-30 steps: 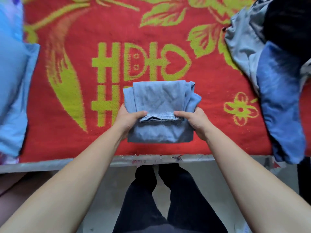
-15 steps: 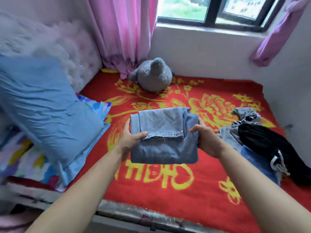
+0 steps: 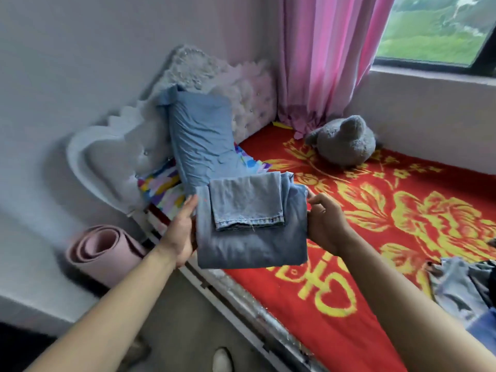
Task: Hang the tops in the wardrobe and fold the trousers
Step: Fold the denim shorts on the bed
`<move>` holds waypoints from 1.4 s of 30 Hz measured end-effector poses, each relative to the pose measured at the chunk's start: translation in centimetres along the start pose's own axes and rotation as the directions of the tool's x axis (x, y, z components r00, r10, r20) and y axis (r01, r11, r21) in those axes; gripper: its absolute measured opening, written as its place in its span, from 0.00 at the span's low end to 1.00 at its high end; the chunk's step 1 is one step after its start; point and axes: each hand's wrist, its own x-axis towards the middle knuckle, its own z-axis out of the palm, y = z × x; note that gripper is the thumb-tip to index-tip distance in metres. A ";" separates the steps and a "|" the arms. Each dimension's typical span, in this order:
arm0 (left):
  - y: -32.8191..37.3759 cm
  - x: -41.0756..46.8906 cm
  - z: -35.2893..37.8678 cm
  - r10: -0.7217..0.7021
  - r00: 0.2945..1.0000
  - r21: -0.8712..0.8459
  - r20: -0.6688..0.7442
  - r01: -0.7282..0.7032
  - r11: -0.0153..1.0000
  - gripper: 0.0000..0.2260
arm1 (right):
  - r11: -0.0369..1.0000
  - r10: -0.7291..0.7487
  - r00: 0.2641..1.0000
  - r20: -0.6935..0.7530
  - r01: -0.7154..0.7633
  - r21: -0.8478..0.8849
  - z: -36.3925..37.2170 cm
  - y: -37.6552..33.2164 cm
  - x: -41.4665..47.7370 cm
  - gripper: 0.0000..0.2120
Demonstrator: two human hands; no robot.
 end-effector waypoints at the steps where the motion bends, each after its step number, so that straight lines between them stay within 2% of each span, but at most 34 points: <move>1: 0.3 -1.9 -1.1 -0.005 0.999 -0.020 -0.047 0.004 1.000 0.21 | 1.000 0.026 0.999 0.023 -0.026 -0.002 1.5 0.8 0.4 0.19; 4: 2.1 -7.6 -4.3 0.012 0.985 -0.045 -0.172 -0.020 0.999 0.21 | 0.996 0.079 0.989 0.122 -0.074 -0.046 6.8 2.5 1.3 0.20; 9: 6.7 -16.8 -10.1 0.118 0.924 0.015 -0.363 -0.121 0.993 0.21 | 0.989 0.137 0.939 0.317 -0.114 -0.090 16.5 3.1 1.7 0.16; 15: 11.5 -28.0 -17.4 0.206 0.866 0.021 -0.456 -0.221 0.975 0.20 | 0.981 0.119 0.891 0.438 -0.037 -0.190 29.8 3.8 -1.4 0.18; 17: 12.7 -32.2 -20.1 0.238 0.840 0.015 -0.488 -0.265 0.964 0.21 | 0.986 0.089 0.878 0.470 -0.009 -0.169 34.3 4.8 -3.2 0.16; 21: 15.2 -41.1 -25.9 0.304 0.813 0.038 -0.496 -0.330 0.943 0.29 | 0.994 0.077 0.854 0.514 -0.023 -0.111 43.7 7.7 -7.2 0.19; 24: 18.1 -47.3 -29.4 0.364 0.785 0.071 -0.502 -0.382 0.922 0.25 | 0.991 0.094 0.817 0.568 -0.019 -0.136 50.9 9.4 -10.3 0.17; 27: 21.5 -52.7 -32.3 0.393 0.756 0.078 -0.524 -0.417 0.905 0.21 | 0.986 0.069 0.791 0.608 0.039 -0.162 58.2 9.7 -13.2 0.25; 30: 25.4 -56.7 -34.8 0.452 0.700 0.114 -0.552 -0.474 0.873 0.24 | 0.974 0.034 0.761 0.648 0.122 -0.193 64.6 8.6 -15.3 0.24; 34: 30.8 -60.0 -37.1 0.555 0.613 0.184 -0.563 -0.561 0.807 0.21 | 0.950 -0.051 0.727 0.685 0.246 -0.191 72.0 6.2 -16.7 0.22; 37: 35.0 -60.9 -38.7 0.595 0.582 0.228 -0.554 -0.581 0.781 0.26 | 0.914 -0.106 0.694 0.712 0.350 -0.205 76.9 4.1 -16.8 0.21; 42: 41.5 -59.7 -41.1 0.675 0.530 0.337 -0.513 -0.599 0.726 0.19 | 0.845 -0.243 0.622 0.744 0.513 -0.153 84.2 0.7 -14.2 0.20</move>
